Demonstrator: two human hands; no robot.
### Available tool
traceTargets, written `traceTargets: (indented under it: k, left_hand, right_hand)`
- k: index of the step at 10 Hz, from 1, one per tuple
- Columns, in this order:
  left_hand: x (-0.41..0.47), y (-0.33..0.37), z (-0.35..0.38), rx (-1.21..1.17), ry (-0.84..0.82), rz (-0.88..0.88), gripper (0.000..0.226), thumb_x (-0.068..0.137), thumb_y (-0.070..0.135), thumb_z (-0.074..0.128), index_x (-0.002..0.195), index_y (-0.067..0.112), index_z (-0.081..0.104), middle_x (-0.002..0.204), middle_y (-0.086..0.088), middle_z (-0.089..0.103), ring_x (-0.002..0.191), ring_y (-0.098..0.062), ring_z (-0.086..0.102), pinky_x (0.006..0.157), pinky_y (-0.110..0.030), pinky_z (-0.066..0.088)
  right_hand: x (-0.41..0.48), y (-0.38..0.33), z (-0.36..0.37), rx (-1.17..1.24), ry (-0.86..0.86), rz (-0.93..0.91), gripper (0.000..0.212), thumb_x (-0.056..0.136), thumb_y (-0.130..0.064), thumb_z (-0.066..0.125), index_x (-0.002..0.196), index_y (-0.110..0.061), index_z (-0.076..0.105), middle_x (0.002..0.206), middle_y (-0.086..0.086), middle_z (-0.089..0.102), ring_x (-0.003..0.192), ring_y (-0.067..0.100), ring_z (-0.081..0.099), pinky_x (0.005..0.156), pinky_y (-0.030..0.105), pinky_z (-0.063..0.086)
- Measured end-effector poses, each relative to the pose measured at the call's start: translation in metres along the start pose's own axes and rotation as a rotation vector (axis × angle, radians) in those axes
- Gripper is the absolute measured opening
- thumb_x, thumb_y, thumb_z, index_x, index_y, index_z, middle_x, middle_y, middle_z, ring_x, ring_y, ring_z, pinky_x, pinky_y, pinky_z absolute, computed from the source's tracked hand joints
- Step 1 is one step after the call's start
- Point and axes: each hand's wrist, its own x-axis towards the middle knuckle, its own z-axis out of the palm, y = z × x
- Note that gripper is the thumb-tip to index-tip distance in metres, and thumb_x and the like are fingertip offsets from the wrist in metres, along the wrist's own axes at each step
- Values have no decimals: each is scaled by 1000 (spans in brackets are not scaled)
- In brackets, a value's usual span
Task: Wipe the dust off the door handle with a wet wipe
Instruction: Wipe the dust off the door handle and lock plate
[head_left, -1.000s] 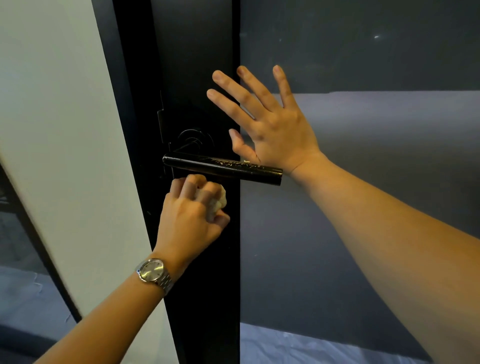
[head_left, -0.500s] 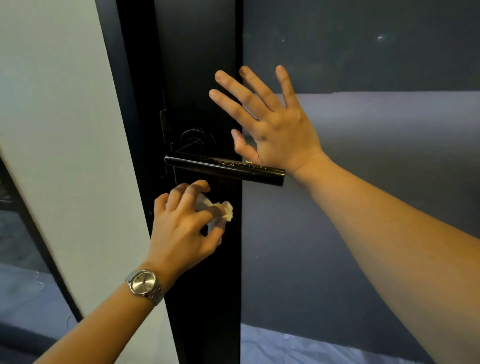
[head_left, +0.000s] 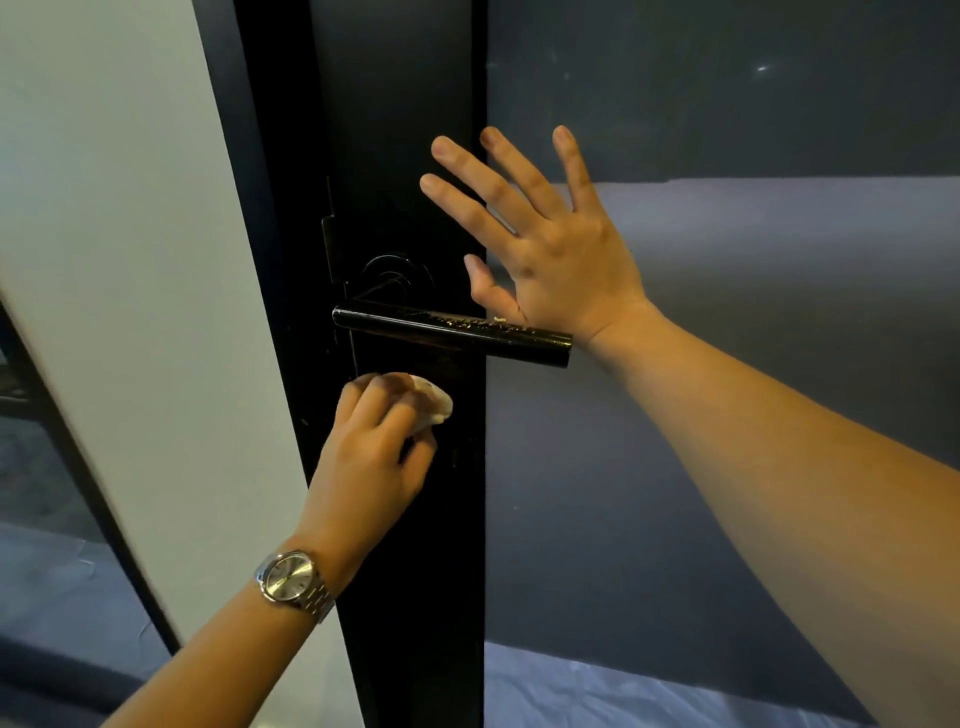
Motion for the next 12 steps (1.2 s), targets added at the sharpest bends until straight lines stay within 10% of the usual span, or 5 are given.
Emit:
traceTargets:
  k: [3,6,8,11,12]
  left_hand:
    - [15,14,-7,-175,62,-508,36,81,37,61,100,7,59,92,-6,57,77,-14,52,57,-5,38]
    - [7,12,-18,-20,-175,-84,23,71,-5,70,94,-2,68,105,-18,61,91,-31,58,74,-24,43]
    - [12,9,-13,-152,-22,-315,29,77,12,68,104,3,60,104,-14,57,80,-22,56,67,-15,38]
    - [12,6,-20,-23,-194,-94,25,71,-1,70,96,1,66,105,-16,60,89,-27,58,76,-24,48]
    - [17,12,-15,-145,-40,-336,22,77,12,66,98,6,64,96,-5,55,71,-6,51,64,-1,39]
  right_hand:
    - [0,0,0,0,-7,-6,53,92,-34,40,143,-19,41,148,5,40,136,29,38,109,57,23]
    - [0,0,1,-22,2,-9,53,92,-35,40,143,-19,41,148,5,40,136,29,39,109,57,24]
    - [-1,0,1,-14,2,-5,53,92,-34,40,143,-19,41,148,5,40,136,29,38,109,57,24]
    - [-1,0,1,-24,9,-8,53,91,-34,41,142,-19,42,147,5,41,136,29,39,109,57,24]
    - [-1,-1,1,-24,10,-8,53,91,-34,41,142,-19,42,147,5,42,135,29,39,109,57,24]
